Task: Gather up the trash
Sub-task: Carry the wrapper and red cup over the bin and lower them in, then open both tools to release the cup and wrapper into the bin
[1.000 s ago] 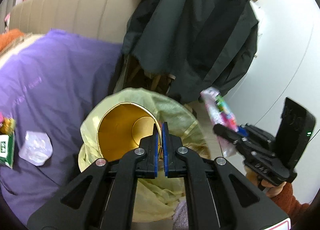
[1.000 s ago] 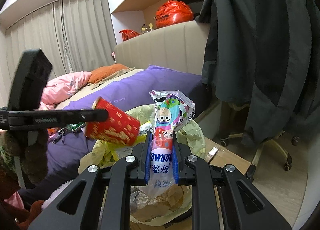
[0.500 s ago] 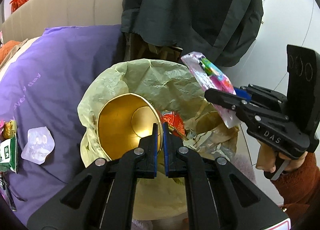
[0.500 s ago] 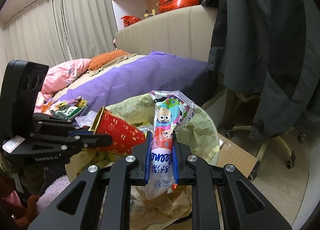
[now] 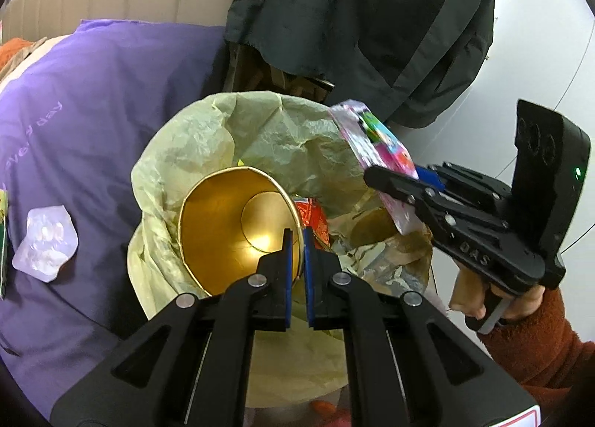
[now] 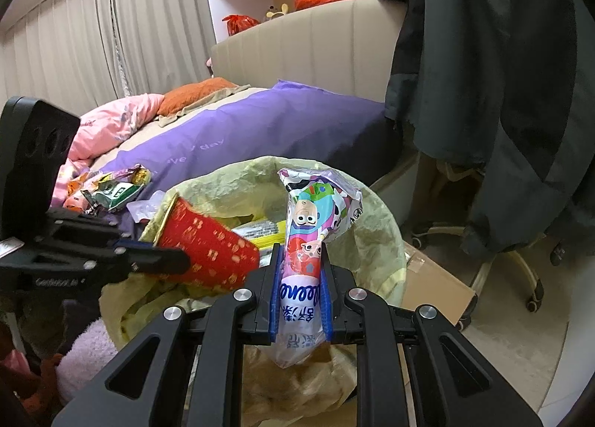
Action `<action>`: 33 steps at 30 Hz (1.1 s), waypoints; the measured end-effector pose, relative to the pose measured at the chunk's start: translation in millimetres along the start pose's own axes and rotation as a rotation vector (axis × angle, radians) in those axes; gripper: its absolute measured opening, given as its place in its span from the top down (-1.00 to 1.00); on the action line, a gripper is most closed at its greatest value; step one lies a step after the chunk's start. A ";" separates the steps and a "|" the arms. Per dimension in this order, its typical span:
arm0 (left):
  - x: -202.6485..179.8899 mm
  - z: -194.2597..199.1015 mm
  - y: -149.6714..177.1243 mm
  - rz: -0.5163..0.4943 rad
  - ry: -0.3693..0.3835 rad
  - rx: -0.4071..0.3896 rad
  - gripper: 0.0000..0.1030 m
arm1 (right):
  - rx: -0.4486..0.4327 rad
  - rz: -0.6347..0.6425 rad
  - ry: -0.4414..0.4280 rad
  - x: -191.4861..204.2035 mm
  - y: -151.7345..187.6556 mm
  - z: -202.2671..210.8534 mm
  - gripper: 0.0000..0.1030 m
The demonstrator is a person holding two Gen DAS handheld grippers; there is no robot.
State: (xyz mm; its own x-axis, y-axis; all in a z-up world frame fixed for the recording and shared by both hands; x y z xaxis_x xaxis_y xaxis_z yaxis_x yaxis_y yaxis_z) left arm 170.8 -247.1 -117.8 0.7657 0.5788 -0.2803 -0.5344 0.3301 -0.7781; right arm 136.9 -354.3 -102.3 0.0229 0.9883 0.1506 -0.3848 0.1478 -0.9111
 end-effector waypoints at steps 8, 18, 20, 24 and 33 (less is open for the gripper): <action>-2.5 3.7 -1.3 0.015 0.020 -0.012 0.89 | 0.005 0.009 -0.007 -0.2 1.8 2.3 0.66; -3.4 20.6 -6.6 0.050 0.025 -0.062 0.33 | -0.010 -0.027 0.007 -4.3 -3.3 11.8 0.34; -2.8 26.9 -9.6 0.051 0.017 -0.076 0.23 | -0.018 -0.029 0.010 -4.7 -5.1 15.2 0.28; -3.2 44.0 -15.6 0.029 -0.013 -0.114 0.16 | -0.031 -0.018 0.022 -2.9 -10.2 23.5 0.26; 11.0 88.9 -20.4 -0.026 -0.123 -0.203 0.12 | -0.069 -0.027 0.031 12.7 -31.5 39.6 0.12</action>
State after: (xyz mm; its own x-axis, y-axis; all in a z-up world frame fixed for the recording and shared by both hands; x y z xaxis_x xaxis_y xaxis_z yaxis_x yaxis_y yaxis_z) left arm 158.4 -181.2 -55.0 0.7220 0.6630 -0.1980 -0.4227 0.1961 -0.8848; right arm 112.7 -347.9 -56.5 0.0618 0.9845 0.1640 -0.3196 0.1752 -0.9312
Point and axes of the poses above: each gripper's, at about its wrist camera, not at the fingertips, and z roughly against the way its jaws point, x to its left, y to its underside, the point moved 7 cm from there along -z, roughly the way its jaws point, and after that the axes turned 15 degrees about -x, right-handed, at the moved point
